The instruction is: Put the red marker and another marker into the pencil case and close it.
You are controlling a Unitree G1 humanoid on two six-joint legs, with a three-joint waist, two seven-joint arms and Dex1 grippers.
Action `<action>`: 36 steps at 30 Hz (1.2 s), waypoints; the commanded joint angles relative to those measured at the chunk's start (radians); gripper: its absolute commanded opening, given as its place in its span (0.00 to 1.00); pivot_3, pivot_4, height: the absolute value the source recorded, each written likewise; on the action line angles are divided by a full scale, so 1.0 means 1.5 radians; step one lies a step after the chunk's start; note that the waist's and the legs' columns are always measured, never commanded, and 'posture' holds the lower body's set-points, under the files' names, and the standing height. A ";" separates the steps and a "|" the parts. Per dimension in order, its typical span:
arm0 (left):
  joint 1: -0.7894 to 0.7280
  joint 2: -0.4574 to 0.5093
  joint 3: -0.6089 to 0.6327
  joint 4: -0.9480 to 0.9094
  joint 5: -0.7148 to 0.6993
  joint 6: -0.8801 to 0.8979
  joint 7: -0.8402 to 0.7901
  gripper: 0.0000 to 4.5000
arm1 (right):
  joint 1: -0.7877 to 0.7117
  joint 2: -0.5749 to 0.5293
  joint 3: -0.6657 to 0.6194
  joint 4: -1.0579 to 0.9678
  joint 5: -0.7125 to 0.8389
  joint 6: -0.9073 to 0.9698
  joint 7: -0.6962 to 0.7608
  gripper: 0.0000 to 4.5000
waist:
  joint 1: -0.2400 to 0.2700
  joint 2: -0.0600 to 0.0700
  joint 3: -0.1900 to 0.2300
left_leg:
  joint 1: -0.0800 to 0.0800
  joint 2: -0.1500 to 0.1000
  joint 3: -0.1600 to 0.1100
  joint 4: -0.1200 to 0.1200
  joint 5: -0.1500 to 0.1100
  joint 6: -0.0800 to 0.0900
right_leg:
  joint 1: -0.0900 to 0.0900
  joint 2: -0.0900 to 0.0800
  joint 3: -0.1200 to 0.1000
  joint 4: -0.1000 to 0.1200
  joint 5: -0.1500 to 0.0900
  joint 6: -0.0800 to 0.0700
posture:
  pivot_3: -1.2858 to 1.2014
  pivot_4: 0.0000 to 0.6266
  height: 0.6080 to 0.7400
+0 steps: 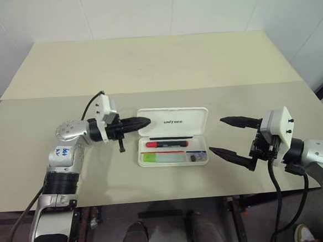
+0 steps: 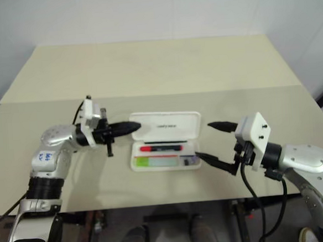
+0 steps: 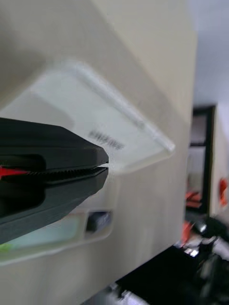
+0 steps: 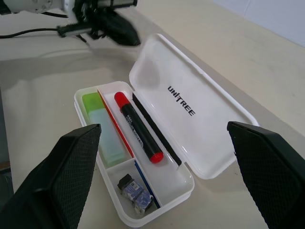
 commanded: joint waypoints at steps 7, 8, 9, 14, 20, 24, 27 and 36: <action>0.003 -0.016 0.040 -0.031 -0.044 -0.014 0.017 0.01 | 0.001 0.001 -0.010 -0.023 0.005 -0.003 -0.010 1.00 | 0.002 0.000 0.000 | 0.000 0.000 0.000 0.000 0.000 0.000 | 0.000 0.000 0.000 0.000 0.000 0.000 | 0.52 0.24 1.00; -0.002 -0.024 0.055 -0.033 -0.056 -0.014 0.032 0.01 | 0.001 0.001 -0.010 -0.022 0.005 -0.002 -0.010 1.00 | 0.002 0.000 0.000 | 0.000 0.000 0.000 0.000 0.000 0.000 | 0.000 0.000 0.000 0.000 0.000 0.000 | 0.52 0.24 1.00; -0.005 -0.030 0.065 -0.034 -0.063 -0.015 0.044 0.01 | 0.000 0.001 -0.009 -0.022 0.005 -0.002 -0.010 1.00 | 0.002 0.000 0.000 | 0.000 0.000 0.000 0.000 0.000 0.000 | 0.000 0.000 0.000 0.000 0.000 0.000 | 0.52 0.24 1.00; -0.023 -0.051 0.106 -0.025 -0.072 -0.013 0.123 0.01 | -0.005 0.001 -0.004 -0.019 0.005 -0.002 -0.010 1.00 | 0.003 0.000 0.000 | 0.000 0.000 0.000 0.000 0.000 0.000 | 0.000 0.000 0.000 0.000 0.000 0.000 | 0.52 0.24 1.00; -0.036 -0.056 0.123 0.044 -0.015 -0.024 0.248 0.01 | -0.010 -0.001 -0.001 -0.015 0.005 -0.001 -0.007 1.00 | 0.001 0.000 0.000 | 0.000 0.000 0.000 0.001 0.000 0.000 | 0.000 0.000 0.000 0.001 0.000 0.000 | 0.52 0.24 1.00; -0.053 -0.055 0.117 0.092 0.008 -0.021 0.302 0.01 | -0.012 -0.001 0.000 -0.015 0.005 0.001 -0.007 1.00 | 0.002 0.000 0.000 | 0.000 0.000 0.000 0.001 0.000 0.000 | 0.000 0.000 0.000 0.001 0.000 0.000 | 0.52 0.24 1.00; -0.065 -0.056 0.098 0.121 0.029 -0.016 0.309 0.01 | -0.011 -0.002 -0.004 -0.018 0.007 0.003 -0.008 1.00 | 0.003 0.000 0.000 | 0.000 0.000 0.000 0.001 0.000 0.000 | 0.000 0.000 0.000 0.001 0.000 0.000 | 0.52 0.24 1.00; -0.104 -0.073 0.048 0.166 0.055 -0.005 0.271 0.01 | -0.007 0.000 -0.008 -0.025 0.008 0.007 -0.013 1.00 | 0.003 0.000 0.000 | 0.000 0.000 0.000 0.001 0.000 0.000 | 0.000 0.000 0.000 0.001 0.000 0.000 | 0.52 0.24 1.00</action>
